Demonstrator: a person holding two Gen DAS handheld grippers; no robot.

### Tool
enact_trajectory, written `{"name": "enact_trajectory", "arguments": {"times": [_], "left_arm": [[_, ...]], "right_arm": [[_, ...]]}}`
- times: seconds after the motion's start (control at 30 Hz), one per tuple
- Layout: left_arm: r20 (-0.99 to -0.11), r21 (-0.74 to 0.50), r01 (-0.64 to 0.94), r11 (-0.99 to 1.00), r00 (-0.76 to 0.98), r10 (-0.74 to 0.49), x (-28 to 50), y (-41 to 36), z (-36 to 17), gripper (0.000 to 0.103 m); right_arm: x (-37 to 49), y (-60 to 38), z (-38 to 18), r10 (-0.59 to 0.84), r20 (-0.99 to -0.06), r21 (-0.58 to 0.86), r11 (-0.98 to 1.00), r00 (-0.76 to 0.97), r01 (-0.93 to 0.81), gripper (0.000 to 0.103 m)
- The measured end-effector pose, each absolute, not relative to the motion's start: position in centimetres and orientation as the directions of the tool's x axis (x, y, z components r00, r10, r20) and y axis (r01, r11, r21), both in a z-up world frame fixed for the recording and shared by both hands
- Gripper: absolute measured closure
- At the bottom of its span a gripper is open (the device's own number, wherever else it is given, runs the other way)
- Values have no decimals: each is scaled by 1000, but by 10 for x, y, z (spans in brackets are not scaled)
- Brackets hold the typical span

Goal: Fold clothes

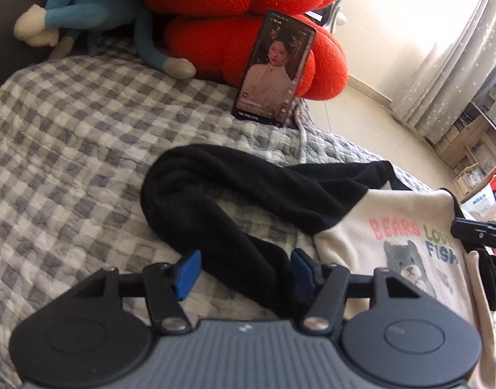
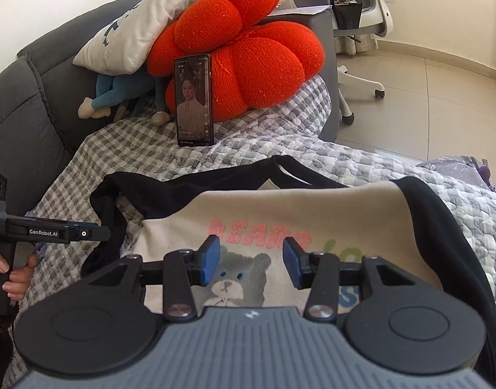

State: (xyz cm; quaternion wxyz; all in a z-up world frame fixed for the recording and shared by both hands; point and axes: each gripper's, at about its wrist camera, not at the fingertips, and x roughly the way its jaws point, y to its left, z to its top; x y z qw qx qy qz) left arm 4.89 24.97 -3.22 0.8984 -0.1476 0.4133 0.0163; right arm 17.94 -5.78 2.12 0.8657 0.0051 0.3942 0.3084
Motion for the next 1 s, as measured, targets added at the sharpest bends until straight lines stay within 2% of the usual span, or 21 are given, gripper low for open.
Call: {"name": "enact_trajectory", "arguments": {"times": [0.17, 0.57, 0.67, 0.73, 0.83, 0.87, 0.9, 0.97, 1.0], "left_arm": [[-744, -165, -208, 964, 668, 17, 58, 265, -32, 41], [-712, -137, -262, 955, 697, 89, 78, 277, -43, 44], [-707, -128, -278, 952, 699, 109, 83, 278, -48, 56], [-703, -122, -291, 949, 700, 125, 85, 279, -50, 68], [-697, -125, -301, 945, 704, 132, 87, 281, -53, 78], [-693, -122, -303, 945, 708, 138, 87, 282, -54, 79], [-688, -115, -305, 945, 711, 146, 87, 281, -54, 81], [-668, -81, -313, 946, 722, 182, 86, 279, -51, 84], [-654, -59, -318, 946, 728, 204, 85, 278, -49, 84]], "right_arm": [[212, -42, 17, 558, -655, 245, 795, 510, -555, 56], [265, -25, -11, 589, -648, 284, 775, 482, -565, 56], [272, -22, -18, 604, -644, 302, 765, 470, -568, 56], [275, -21, -21, 615, -640, 318, 758, 461, -569, 56], [280, -19, -27, 635, -629, 344, 745, 448, -571, 57], [281, -18, -28, 639, -625, 349, 742, 448, -573, 62], [282, -17, -29, 642, -621, 352, 741, 449, -572, 73], [284, -17, -31, 643, -610, 356, 744, 462, -565, 86], [285, -18, -32, 643, -600, 358, 748, 476, -559, 89]]}}
